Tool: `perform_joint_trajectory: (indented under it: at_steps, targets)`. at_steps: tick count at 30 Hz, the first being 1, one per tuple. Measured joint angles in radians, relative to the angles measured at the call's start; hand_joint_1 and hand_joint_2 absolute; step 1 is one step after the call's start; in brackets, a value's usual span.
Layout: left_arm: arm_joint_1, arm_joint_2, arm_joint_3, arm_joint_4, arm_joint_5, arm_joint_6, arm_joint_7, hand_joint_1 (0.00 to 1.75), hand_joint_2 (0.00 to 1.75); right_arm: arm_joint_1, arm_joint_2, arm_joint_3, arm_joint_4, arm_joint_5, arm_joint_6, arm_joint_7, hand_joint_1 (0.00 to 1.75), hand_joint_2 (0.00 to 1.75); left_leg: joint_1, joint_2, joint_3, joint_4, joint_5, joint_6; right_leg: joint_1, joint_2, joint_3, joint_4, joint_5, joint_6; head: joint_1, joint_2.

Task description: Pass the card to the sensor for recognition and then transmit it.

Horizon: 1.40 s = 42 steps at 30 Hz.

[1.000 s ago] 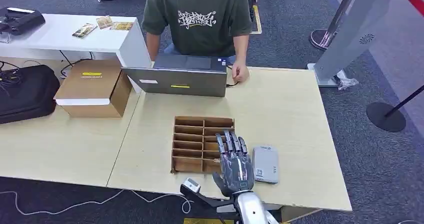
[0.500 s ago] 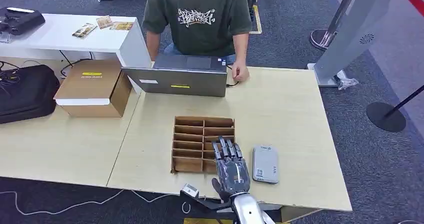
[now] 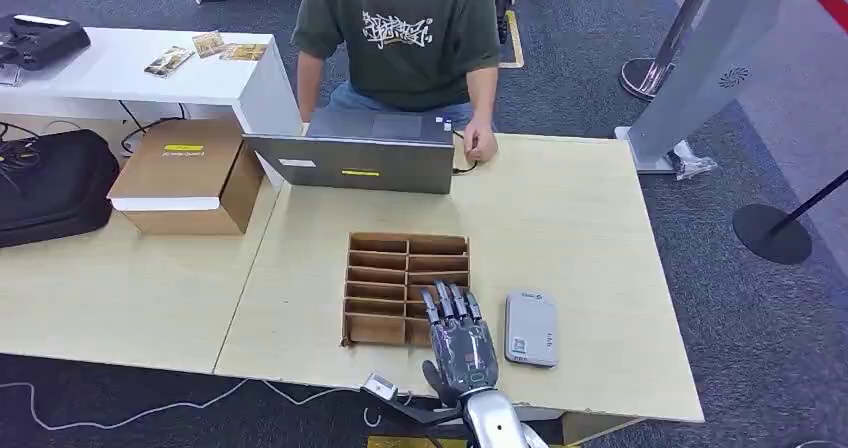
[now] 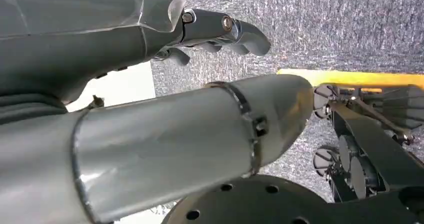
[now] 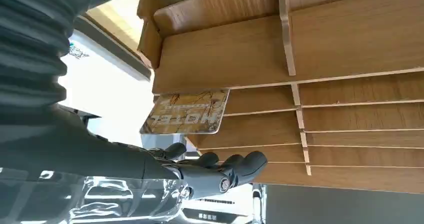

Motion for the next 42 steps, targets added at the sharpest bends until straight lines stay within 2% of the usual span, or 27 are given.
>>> perform_joint_trajectory:
  at_steps: [6,14,18,39,40,41,42]
  targets:
    - [0.000,0.001,0.000,0.000,0.002,0.001,0.000,0.00,0.00,0.000,0.000,0.000,0.000,0.000,-0.001,0.003,0.00,1.75,0.000,0.000,0.000,0.000,0.000,0.000,0.000,0.000,0.000,0.000,0.000,0.000,0.000,0.000]
    - [0.001,0.002,0.000,0.000,0.006,-0.001,-0.001,0.00,0.00,0.000,-0.007,0.014,-0.029,0.000,0.000,0.075,0.00,1.75,0.000,0.000,0.000,0.000,0.000,0.000,0.000,0.000,0.000,0.000,0.000,0.000,0.000,0.000]
    - [0.002,0.002,0.000,0.000,0.006,-0.002,-0.002,0.00,0.00,0.000,-0.016,0.017,-0.064,0.000,0.018,0.087,0.00,1.75,0.000,0.000,0.000,0.000,0.000,0.000,0.000,0.000,0.000,0.000,0.000,0.000,0.000,0.000]
    - [0.003,0.003,0.000,0.000,0.006,-0.006,-0.003,0.00,0.00,0.006,-0.021,0.017,-0.087,0.000,0.026,0.051,0.00,1.75,0.000,0.000,0.000,0.000,0.000,0.000,0.000,0.000,0.000,0.000,0.000,0.000,0.000,0.000]
    - [0.003,0.003,0.000,0.000,0.006,-0.006,-0.003,0.00,0.00,0.006,-0.021,0.017,-0.087,0.000,0.028,0.050,0.09,1.75,0.000,0.000,0.000,0.000,0.000,0.000,0.000,0.000,0.000,0.000,0.000,0.000,0.000,0.000]
    - [0.003,0.002,0.000,0.000,0.006,-0.006,-0.003,0.00,0.00,0.006,-0.021,0.017,-0.087,0.000,0.032,0.049,0.33,1.75,0.000,0.000,0.000,0.000,0.000,0.000,0.000,0.000,0.000,0.000,0.000,0.000,0.000,0.000]
    - [0.003,0.002,0.000,0.000,0.006,-0.006,-0.003,0.00,0.00,0.006,-0.021,0.016,-0.087,0.000,0.035,0.046,1.64,1.75,0.000,0.000,0.000,0.000,0.000,0.000,0.000,0.000,0.000,0.000,0.000,0.000,0.000,0.000]
